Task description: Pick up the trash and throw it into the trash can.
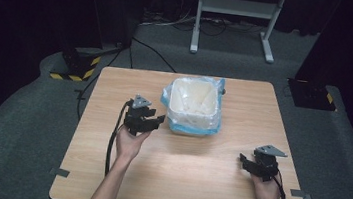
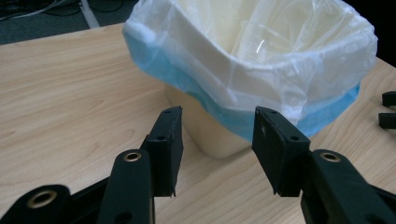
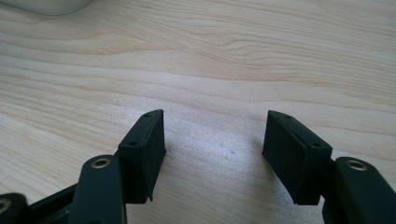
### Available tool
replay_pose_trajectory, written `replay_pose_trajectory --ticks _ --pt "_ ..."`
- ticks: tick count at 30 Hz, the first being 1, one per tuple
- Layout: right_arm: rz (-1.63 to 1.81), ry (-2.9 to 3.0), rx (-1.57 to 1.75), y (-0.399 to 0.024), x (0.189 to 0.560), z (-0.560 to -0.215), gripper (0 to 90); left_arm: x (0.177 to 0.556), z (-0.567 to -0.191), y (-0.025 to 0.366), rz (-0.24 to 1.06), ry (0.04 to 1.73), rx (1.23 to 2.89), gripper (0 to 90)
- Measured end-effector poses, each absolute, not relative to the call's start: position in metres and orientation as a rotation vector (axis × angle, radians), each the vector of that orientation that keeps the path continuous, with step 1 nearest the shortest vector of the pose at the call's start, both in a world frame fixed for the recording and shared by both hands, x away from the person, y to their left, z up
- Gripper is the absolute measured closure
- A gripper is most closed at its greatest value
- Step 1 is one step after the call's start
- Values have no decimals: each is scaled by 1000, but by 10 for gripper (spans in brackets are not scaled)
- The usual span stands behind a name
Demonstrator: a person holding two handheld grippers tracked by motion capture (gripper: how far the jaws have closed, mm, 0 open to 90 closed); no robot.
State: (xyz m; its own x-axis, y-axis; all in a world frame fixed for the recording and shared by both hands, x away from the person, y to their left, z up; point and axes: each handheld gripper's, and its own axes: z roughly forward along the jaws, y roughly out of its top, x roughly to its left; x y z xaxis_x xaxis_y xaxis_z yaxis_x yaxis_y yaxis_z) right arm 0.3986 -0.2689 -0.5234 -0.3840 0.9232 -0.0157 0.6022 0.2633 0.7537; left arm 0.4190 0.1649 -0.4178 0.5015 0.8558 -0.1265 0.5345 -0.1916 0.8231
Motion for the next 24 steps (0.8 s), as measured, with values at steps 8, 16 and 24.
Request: replay_pose_trajectory --ticks 8,16,24 --pt "933 2081 1381 -269 398 -523 382 406 -440 173 439 1190 1862 524" --pt "934 2082 1378 -269 399 -523 382 398 -458 178 431 1224 1847 525" --pt "933 2081 1381 -269 399 -523 382 394 -466 182 434 1240 1828 522"
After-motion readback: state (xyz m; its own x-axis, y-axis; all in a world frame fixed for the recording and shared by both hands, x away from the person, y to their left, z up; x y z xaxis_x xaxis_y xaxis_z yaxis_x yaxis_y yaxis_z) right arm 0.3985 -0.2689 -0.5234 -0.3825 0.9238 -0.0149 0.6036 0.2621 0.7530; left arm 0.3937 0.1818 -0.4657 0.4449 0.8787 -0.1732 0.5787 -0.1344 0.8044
